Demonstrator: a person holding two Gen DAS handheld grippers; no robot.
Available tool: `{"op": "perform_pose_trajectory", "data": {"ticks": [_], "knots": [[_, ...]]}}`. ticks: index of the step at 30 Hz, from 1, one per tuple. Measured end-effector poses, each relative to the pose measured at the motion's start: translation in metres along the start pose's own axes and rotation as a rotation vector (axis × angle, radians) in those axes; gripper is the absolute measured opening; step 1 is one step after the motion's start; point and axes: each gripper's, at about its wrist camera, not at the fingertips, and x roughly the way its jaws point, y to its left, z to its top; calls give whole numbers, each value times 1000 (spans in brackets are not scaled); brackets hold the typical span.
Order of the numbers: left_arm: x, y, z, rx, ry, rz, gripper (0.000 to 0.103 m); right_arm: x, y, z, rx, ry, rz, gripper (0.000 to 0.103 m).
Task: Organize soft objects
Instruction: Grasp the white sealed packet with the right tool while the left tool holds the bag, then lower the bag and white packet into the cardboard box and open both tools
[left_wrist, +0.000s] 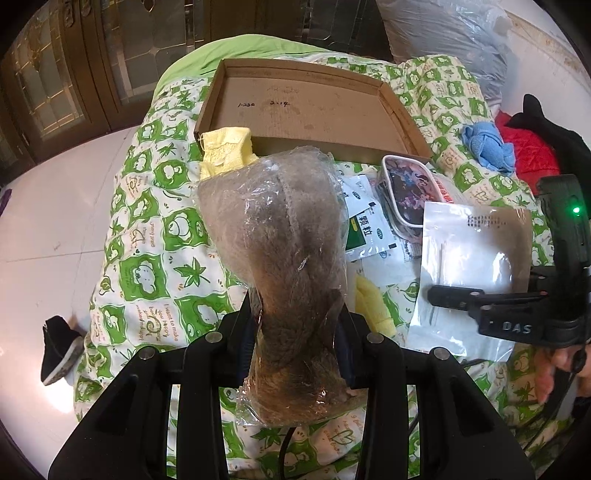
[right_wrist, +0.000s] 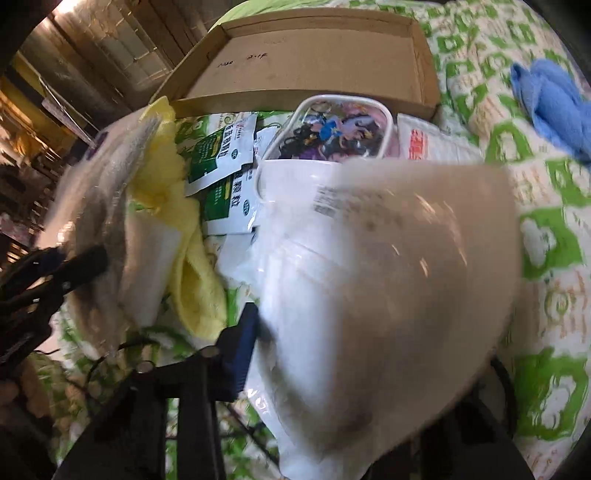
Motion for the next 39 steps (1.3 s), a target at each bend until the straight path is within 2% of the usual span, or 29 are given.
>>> {"op": "perform_pose_trajectory", "data": {"ticks": [6,11,12,16,24,28,39], "knots": [[-9,-17,8,43,-5,16,36,-16,-23,-5,39,-4,98,32],[-17,-28,17,68,-19,27,36,-37,-40,-9,44,-26,143,16],[-17,-29,17,66,-20,25,36,-37,-30,-4,39,-30,146,13],[-14,-30,17,50,-4,28,36,-39,-28,-5,25,-45,166,8],[-13,-38,19,58,9,41,36,-58,-26,0,27,-91,246,7],[-14,-41,29,62,5,47,36,-71,-29,11,37,-125,257,7],[-13,-45,62,94,-5,66,36,-76,-52,53,65,-132,262,7]]}}
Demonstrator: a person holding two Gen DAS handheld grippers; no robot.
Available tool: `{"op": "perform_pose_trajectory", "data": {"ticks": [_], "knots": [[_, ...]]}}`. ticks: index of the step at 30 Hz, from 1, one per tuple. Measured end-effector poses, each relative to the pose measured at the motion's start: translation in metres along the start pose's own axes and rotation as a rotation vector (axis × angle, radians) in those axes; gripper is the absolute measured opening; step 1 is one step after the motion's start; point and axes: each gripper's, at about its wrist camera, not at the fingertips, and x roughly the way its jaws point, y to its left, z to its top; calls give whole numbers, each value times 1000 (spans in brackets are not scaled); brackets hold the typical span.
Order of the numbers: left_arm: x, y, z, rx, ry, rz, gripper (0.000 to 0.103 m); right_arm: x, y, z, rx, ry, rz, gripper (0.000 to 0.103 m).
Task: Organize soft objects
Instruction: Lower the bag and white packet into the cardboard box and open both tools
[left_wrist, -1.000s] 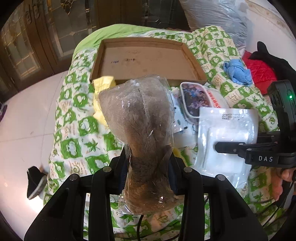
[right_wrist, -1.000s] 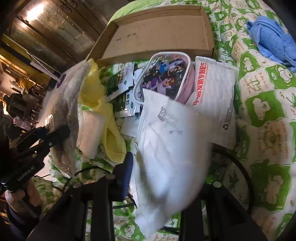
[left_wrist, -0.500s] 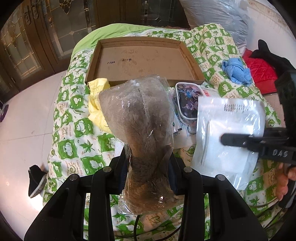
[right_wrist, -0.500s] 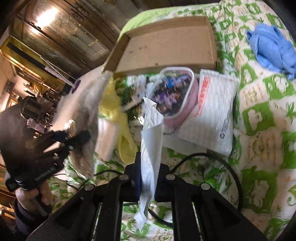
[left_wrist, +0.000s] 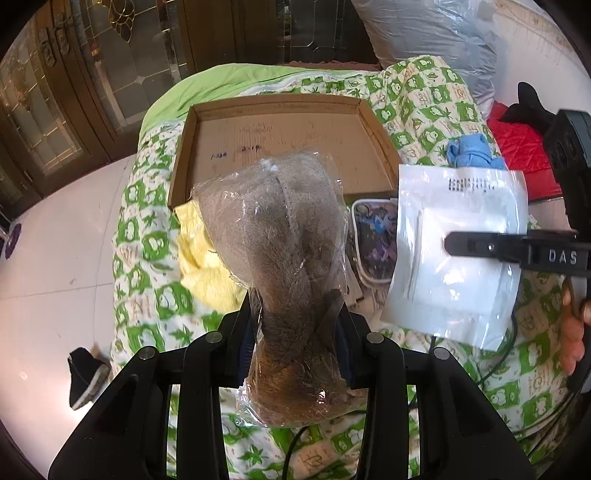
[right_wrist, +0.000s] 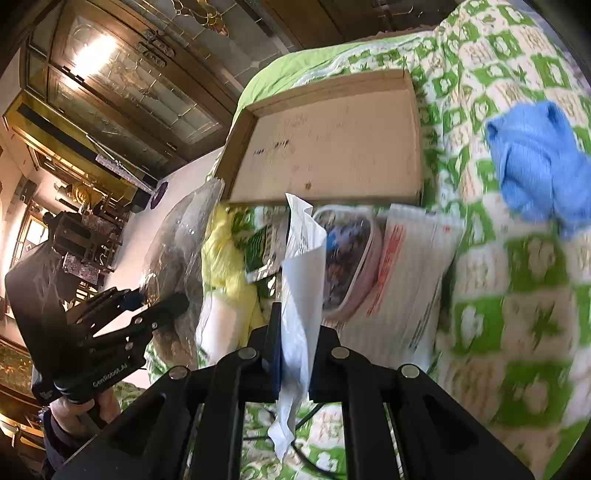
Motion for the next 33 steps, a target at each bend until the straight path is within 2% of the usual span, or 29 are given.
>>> {"op": "perform_pose_trajectory", "data": {"ticks": [10,19,23,27,33], "knots": [[8,3,38,28,-22,21,36,0,-5,40,-42,-20,-59,7],[29,18,78,26,-35,37,36,6,2,88,-78,-73,-98,7],[42,31,99,-7,-36,32,36,16,-1,113,-67,-100,-106,7],[64,44,118,-63,-33,-5,36,35,-8,131,-57,-94,-98,7],[94,53,134,-101,-35,-27,36,64,-22,144,-31,-66,-24,7]]}}
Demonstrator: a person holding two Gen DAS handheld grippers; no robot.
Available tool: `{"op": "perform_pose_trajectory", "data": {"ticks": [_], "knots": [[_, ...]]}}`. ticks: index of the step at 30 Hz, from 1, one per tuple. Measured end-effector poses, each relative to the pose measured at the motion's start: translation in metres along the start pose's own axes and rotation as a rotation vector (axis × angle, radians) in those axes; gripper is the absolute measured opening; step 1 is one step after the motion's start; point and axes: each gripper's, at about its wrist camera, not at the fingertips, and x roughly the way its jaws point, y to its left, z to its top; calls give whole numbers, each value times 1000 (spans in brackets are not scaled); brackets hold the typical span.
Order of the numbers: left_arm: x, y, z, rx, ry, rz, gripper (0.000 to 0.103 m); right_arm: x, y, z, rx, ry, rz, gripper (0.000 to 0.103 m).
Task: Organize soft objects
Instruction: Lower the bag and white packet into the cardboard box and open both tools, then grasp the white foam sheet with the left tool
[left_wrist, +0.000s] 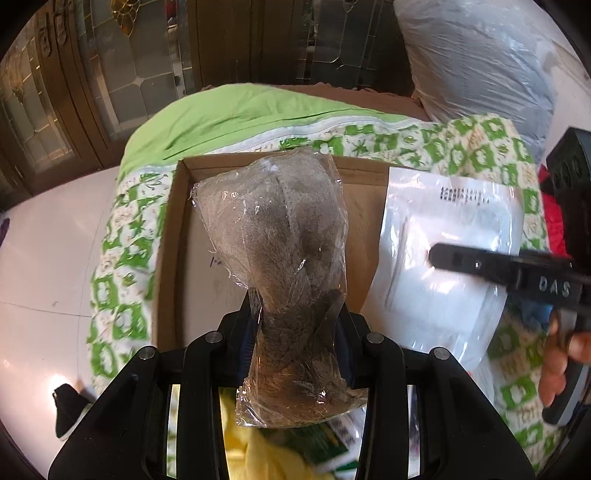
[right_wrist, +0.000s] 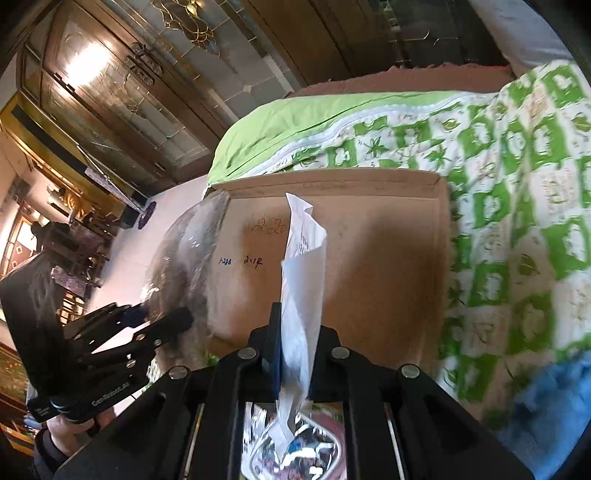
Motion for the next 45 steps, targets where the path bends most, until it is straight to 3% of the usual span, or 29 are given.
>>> {"op": "perform_pose_trajectory", "data": {"ticks": [9,12,14,16,17,20,22,24,27,29,34,38,45], "knots": [[50,12,15,-10,35,20,36,47,-10,10,-6,31,73,8],[60,15,13,-17,45,22,37,52,-13,10,-9,20,87,12],[63,17,13,-29,43,28,40,54,-18,10,-9,17,62,21],[63,18,13,-34,41,35,44,54,-22,9,-6,16,19,50],[61,17,13,-28,39,48,48,53,-23,8,-4,10,0,56],[55,12,12,10,27,100,55,45,-23,6,3,-14,-62,60],[49,9,11,36,24,123,55,38,-17,4,-38,-47,-130,74],[43,7,11,54,18,141,55,30,-11,1,-83,-77,-217,81],[28,2,10,72,1,156,55,14,2,-9,-144,-142,-321,81],[14,1,6,75,-14,156,55,2,9,-18,-173,-177,-346,81],[-24,3,-24,33,-46,132,55,-33,16,-41,-188,-246,-275,81],[-39,5,-60,-3,-24,109,55,-40,21,-62,-169,-227,-239,81],[-61,3,-121,-69,2,73,55,-30,26,-95,-92,-87,-234,81]]}}
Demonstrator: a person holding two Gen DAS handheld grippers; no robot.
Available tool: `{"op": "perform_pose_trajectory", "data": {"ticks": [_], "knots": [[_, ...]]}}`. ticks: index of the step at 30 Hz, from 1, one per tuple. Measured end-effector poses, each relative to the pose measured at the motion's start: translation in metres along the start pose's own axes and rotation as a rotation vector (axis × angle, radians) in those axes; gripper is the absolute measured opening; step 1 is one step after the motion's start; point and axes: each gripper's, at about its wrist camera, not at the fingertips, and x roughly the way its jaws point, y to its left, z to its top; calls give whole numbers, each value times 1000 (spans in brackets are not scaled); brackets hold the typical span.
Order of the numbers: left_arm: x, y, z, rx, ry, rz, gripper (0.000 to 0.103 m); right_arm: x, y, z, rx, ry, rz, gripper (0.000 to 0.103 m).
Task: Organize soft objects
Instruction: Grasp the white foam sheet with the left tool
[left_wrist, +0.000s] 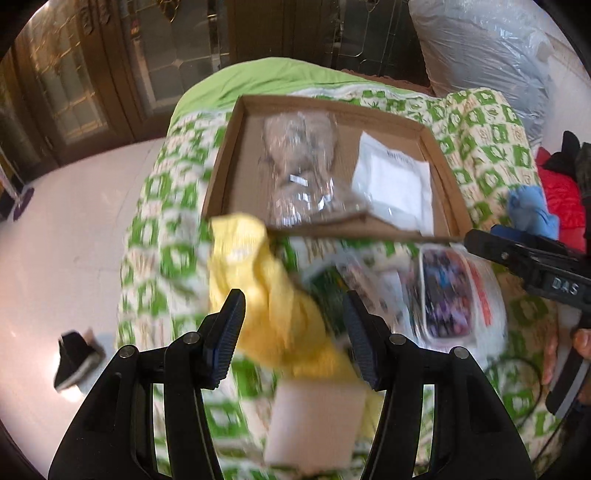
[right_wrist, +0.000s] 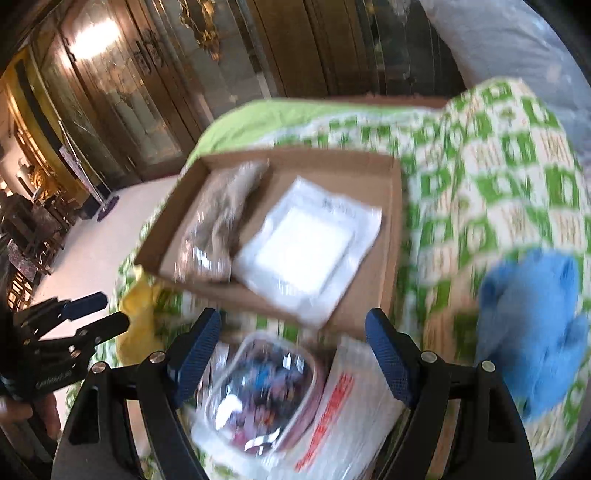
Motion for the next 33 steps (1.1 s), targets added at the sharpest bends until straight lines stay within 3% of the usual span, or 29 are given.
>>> {"op": "perform_pose_trajectory", "data": {"ticks": [9,16,26,31,33], "knots": [[-18,4,-49,-45,6,-50,55,-15,2,-41,46,79,18,85],[7,-3,-81,23,140,-105,55,-19,7,-63,30,107,2,85],[10,-13,-82,68,147,-155,61,-15,19,-76,5,142,0,85],[14,-9,-85,103,158,-96,61,-13,25,-80,-10,147,-4,85],[12,-5,-84,91,145,-121,61,-12,26,-80,-12,147,-4,85]]}}
